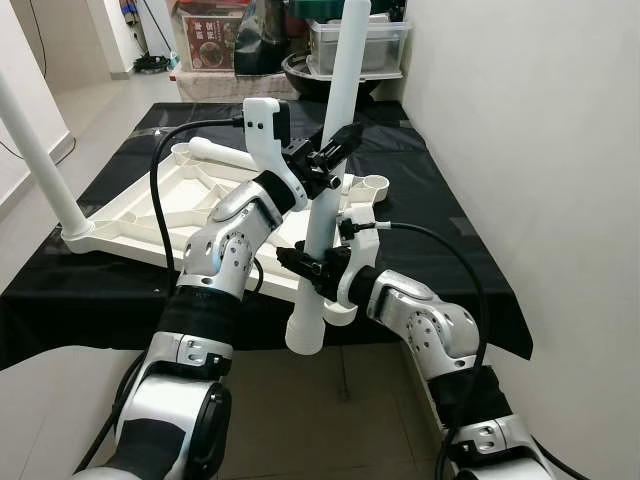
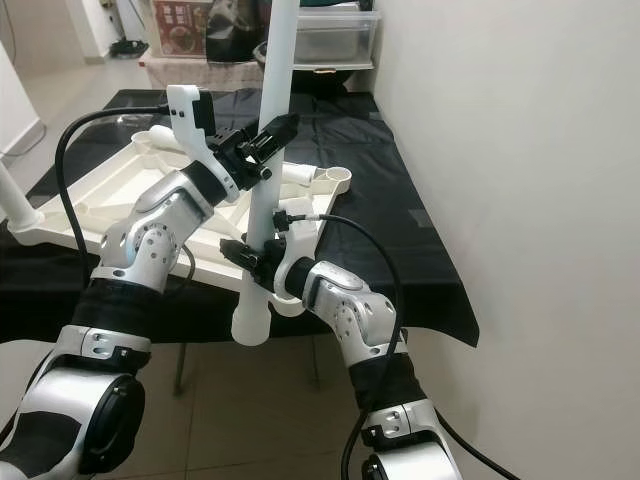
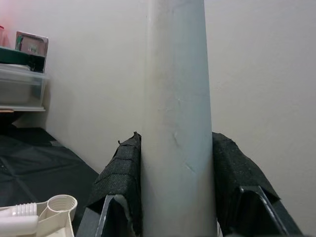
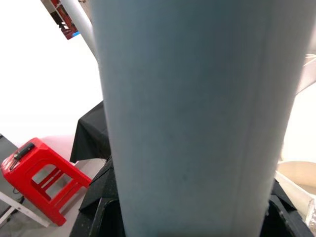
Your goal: Building children table
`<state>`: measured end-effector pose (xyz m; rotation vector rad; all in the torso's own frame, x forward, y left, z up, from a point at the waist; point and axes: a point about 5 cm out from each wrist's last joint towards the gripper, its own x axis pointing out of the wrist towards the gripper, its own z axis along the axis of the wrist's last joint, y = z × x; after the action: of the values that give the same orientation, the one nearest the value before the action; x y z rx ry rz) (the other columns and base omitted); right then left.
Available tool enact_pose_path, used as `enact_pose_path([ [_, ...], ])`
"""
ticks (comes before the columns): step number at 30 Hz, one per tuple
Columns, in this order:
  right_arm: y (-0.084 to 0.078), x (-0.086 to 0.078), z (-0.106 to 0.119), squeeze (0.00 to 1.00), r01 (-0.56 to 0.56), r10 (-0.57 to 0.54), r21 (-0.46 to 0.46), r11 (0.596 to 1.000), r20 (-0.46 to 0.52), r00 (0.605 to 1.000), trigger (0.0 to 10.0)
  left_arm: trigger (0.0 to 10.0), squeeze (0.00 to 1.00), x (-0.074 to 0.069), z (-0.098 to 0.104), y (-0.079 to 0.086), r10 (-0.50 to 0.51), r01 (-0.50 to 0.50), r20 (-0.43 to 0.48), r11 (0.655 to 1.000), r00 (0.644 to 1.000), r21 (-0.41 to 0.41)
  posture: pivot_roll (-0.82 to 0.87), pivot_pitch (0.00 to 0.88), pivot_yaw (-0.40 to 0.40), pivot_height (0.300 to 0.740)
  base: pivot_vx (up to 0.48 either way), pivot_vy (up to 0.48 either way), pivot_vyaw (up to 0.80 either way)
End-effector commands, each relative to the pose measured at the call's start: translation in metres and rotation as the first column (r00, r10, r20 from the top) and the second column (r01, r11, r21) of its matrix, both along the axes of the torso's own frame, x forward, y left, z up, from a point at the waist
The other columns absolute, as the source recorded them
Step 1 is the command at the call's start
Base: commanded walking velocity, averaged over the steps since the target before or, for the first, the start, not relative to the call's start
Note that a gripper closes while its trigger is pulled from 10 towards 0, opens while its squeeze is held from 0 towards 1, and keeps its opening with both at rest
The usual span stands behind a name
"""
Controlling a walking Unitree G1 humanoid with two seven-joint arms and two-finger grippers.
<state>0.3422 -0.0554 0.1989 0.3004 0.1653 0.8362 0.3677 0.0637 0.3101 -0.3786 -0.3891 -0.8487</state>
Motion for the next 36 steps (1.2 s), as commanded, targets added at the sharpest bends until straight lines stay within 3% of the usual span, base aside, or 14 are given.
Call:
enact_pose_path([
  [1, 0.010, 0.000, 0.003, 0.00, -0.019, 0.019, 0.017, 1.000, 0.010, 1.000, 0.0, 10.0, 0.00, -0.005, -0.002, -0.015, -0.075, 0.074, -0.028, 0.997, 0.997, -0.038, 0.06, 0.063, -0.023, 0.740, 0.000, 0.000, 0.00],
  [3, 0.010, 0.000, 0.003, 0.00, -0.020, 0.019, 0.018, 1.000, 0.009, 1.000, 0.0, 10.0, 0.00, -0.004, -0.003, -0.016, -0.076, 0.075, -0.035, 0.997, 0.997, -0.035, 0.06, 0.063, -0.023, 0.740, 0.000, 0.000, 0.00],
  [4, 0.010, 0.000, 0.003, 0.00, -0.020, 0.020, 0.017, 1.000, 0.010, 1.000, 0.0, 10.0, 1.00, -0.005, -0.003, -0.016, -0.086, 0.084, -0.042, 0.996, 0.995, -0.040, 0.06, 0.062, -0.021, 0.740, 0.000, 0.000, 0.00],
  [10, 0.010, 0.000, 0.003, 0.00, -0.020, 0.020, 0.018, 1.000, 0.010, 1.000, 0.0, 10.0, 1.00, -0.008, -0.002, -0.018, -0.120, 0.118, -0.026, 0.991, 0.992, -0.056, 0.06, 0.060, -0.023, 0.740, 0.000, 0.000, 0.00],
  [14, 0.009, 0.000, 0.002, 0.00, -0.015, 0.015, 0.010, 1.000, 0.018, 1.000, 0.0, 10.0, 1.00, -0.007, -0.001, -0.017, -0.078, 0.078, -0.006, 0.997, 0.997, -0.013, 0.06, 0.059, -0.025, 0.740, 0.000, 0.000, 0.00],
  [15, 0.008, 0.001, 0.002, 0.00, -0.011, 0.010, 0.008, 1.000, 0.019, 1.000, 0.0, 10.0, 0.00, -0.006, -0.001, -0.016, -0.061, 0.061, 0.000, 0.998, 0.998, -0.009, 0.05, 0.058, -0.024, 0.740, 0.000, 0.000, 0.00],
  [20, 0.004, 0.003, 0.002, 0.00, 0.005, -0.006, 0.007, 1.000, 0.024, 1.000, 0.0, 10.0, 0.00, -0.003, 0.003, -0.006, -0.001, 0.001, 0.007, 1.000, 1.000, -0.021, 0.06, 0.057, -0.025, 0.740, 0.000, 0.000, 0.00],
  [21, -0.001, 0.006, 0.003, 0.00, 0.024, -0.024, 0.003, 1.000, 0.031, 0.999, 0.0, 10.0, 0.00, 0.002, 0.005, 0.007, 0.083, -0.083, 0.007, 0.996, 0.997, -0.025, 0.06, 0.055, -0.023, 0.740, 0.000, 0.000, 0.00],
  [22, -0.001, 0.006, 0.003, 0.00, 0.024, -0.024, 0.003, 1.000, 0.031, 0.999, 0.0, 10.0, 0.00, 0.002, 0.005, 0.007, 0.083, -0.083, 0.007, 0.996, 0.997, -0.025, 0.06, 0.055, -0.023, 0.740, 0.000, 0.000, 0.00],
  [24, -0.008, 0.009, 0.004, 0.00, 0.047, -0.047, 0.001, 0.999, 0.037, 0.998, 0.0, 10.0, 0.00, 0.007, 0.007, 0.024, 0.181, -0.180, 0.009, 0.983, 0.984, -0.025, 0.06, 0.053, -0.023, 0.740, 0.000, 0.000, 0.00],
  [32, -0.019, 0.013, 0.007, 0.00, 0.095, -0.094, -0.003, 0.995, 0.057, 0.994, 0.0, 10.0, 0.00, 0.008, 0.009, 0.044, 0.255, -0.255, 0.008, 0.966, 0.967, -0.047, 0.06, 0.046, -0.020, 0.740, 0.000, 0.000, 0.00],
  [36, -0.048, 0.028, 0.023, 0.00, 0.299, -0.306, 0.072, 0.951, 0.109, 0.946, 0.0, 10.0, 0.00, -0.008, 0.000, 0.037, 0.240, -0.238, 0.018, 0.970, 0.971, -0.055, 0.06, 0.034, -0.017, 0.740, 0.000, 0.000, 0.00],
])
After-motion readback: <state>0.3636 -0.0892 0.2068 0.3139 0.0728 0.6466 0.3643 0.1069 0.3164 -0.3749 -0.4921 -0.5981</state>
